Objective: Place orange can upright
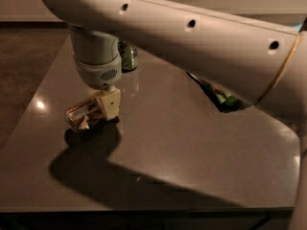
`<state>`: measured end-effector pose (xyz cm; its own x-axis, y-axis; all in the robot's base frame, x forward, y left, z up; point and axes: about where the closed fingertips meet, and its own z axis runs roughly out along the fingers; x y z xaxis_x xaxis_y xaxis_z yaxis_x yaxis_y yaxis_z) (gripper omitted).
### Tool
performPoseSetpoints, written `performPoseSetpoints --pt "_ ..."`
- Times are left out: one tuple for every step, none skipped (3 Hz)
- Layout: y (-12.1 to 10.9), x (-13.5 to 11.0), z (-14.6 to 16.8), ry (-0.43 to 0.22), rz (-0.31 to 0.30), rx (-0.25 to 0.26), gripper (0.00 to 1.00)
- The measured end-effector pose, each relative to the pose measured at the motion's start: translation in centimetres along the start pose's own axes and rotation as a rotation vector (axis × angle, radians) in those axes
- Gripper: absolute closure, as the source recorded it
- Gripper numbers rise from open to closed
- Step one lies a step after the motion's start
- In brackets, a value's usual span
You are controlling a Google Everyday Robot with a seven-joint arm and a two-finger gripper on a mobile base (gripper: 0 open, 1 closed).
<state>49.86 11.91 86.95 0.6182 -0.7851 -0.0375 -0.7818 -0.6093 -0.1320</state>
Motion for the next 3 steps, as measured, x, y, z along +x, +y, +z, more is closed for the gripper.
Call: performPoseSetpoints --pt "-1.4 3.3 -2.4 0.027 0.000 0.099 1.00" --pt "-3.1 8.1 -5.5 0.058 -0.063 0.287 1.00" --pt "-4.2 10.5 -7.0 0.069 -0.137 0.403 1.00"
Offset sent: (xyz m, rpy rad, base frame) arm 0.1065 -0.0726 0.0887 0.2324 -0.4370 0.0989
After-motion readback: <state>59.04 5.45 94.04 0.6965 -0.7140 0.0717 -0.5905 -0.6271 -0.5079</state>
